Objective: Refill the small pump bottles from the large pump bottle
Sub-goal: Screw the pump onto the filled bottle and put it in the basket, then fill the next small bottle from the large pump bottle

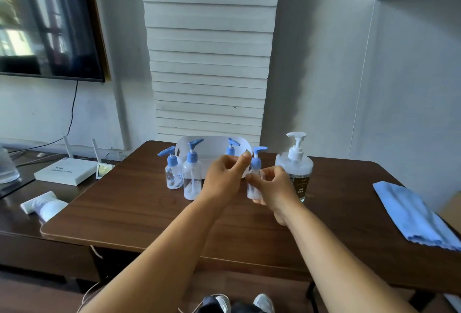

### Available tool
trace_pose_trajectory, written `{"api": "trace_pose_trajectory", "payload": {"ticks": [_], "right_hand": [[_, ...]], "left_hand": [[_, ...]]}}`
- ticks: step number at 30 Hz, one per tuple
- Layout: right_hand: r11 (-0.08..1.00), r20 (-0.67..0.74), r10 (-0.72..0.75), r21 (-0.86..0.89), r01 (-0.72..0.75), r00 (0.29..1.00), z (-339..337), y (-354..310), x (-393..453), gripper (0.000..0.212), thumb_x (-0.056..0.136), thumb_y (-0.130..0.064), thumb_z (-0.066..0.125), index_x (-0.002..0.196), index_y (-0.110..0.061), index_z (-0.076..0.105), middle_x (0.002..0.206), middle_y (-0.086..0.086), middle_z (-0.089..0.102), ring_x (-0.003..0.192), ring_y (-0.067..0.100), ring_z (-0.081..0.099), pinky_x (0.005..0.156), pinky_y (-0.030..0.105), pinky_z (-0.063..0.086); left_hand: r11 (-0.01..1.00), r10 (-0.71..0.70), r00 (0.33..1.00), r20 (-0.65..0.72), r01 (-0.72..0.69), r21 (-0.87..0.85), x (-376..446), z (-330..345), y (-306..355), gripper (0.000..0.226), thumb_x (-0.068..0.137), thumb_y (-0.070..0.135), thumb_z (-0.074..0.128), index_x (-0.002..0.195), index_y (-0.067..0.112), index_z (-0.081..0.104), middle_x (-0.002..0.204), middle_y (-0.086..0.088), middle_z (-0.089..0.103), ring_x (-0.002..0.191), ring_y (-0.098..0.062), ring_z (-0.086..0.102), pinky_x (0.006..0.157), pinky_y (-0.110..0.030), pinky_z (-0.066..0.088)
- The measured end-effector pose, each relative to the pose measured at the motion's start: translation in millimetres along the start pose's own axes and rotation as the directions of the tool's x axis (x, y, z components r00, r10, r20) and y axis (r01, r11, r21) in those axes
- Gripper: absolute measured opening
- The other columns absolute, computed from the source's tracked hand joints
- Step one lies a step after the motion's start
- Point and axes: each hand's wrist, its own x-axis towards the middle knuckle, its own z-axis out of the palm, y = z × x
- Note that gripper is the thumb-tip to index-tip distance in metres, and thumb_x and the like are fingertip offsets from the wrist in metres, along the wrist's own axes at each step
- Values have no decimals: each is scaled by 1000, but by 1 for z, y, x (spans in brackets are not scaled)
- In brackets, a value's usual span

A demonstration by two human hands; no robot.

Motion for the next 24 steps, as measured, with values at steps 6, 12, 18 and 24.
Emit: {"api": "trace_pose_trajectory", "payload": {"ticks": [6, 12, 18, 24], "right_hand": [[1000, -4, -3, 11, 3, 1000, -1, 3, -2, 34, 79, -29, 76, 97, -12, 52, 99, 14, 63, 78, 22, 62, 57, 31, 52], [999, 182, -33, 16, 31, 983, 1, 3, -9, 35, 78, -26, 77, 96, -11, 52, 79, 8, 62, 62, 15, 57, 54, 26, 46], [984, 79, 109, -153, -96, 991, -4, 6, -9, 25, 79, -20, 67, 80, -15, 43, 76, 4, 44, 62, 16, 43, 49, 24, 39], [993, -69, -41, -109, 34, 997, -2, 6, -2, 21, 87, -37, 56, 85, -16, 53, 80, 2, 56, 75, 19, 54, 66, 33, 44]], "left_hand": [[993, -84, 996, -42, 80, -82, 0, 4, 2, 39, 89, 26, 59, 123, 16, 45, 97, 9, 60, 71, 4, 53, 47, -5, 39], [992, -114, 993, 37, 112, 59, 4, 9, 4, 18, 92, 28, 56, 102, 14, 60, 79, 4, 59, 62, -3, 54, 54, -15, 42], [979, 150, 956, -254, -179, -94, 21, 9, 33, 5, 85, 25, 65, 87, 23, 61, 72, 4, 59, 62, -7, 51, 62, -22, 41], [960, 153, 974, -167, -105, 261, 27, 6, 14, 21, 82, 28, 67, 82, 8, 61, 72, -5, 63, 65, -16, 56, 60, -23, 40]]}}
